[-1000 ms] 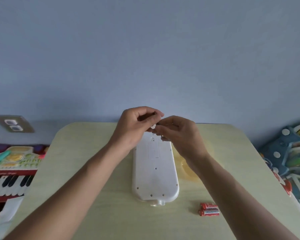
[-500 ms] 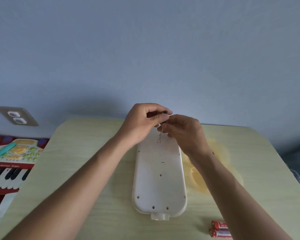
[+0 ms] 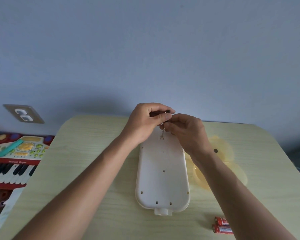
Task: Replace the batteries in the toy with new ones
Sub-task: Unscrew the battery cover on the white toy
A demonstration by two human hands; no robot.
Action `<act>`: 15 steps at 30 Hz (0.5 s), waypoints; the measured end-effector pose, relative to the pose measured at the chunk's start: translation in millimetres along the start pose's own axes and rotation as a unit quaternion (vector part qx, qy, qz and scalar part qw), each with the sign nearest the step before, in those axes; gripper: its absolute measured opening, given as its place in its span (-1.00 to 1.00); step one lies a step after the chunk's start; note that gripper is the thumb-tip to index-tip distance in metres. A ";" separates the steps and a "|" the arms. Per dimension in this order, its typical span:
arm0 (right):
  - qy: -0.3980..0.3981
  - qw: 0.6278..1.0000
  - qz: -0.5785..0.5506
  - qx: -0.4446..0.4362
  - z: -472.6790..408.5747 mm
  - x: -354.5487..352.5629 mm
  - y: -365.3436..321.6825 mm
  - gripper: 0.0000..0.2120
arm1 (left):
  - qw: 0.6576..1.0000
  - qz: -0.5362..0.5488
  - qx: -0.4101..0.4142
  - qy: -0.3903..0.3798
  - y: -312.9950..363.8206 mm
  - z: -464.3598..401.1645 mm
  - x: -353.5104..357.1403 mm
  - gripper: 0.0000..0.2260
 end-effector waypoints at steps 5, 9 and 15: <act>-0.009 1.000 0.005 -0.005 2.0 -0.4 0.0 -0.89 | 1.000 0.000 0.011 -0.009 0.4 3.8 -3.3 -0.90; -0.016 1.000 0.007 -0.007 3.1 -3.7 0.1 -0.95 | 0.999 -0.030 0.031 -0.006 0.9 6.3 -1.7 -0.92; -0.037 0.999 0.013 -0.026 5.3 -4.7 -2.1 -0.87 | 0.998 -0.040 0.047 -0.028 0.6 9.4 0.0 -0.91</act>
Point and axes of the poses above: each hand's wrist, its own z-axis away from the middle knuckle, its own x-axis out of the palm, y = z × x, the point moved 1 cm from there along -z, towards the middle knuckle, and after that the axes turned 11 degrees about z, right-handed, at the moved point
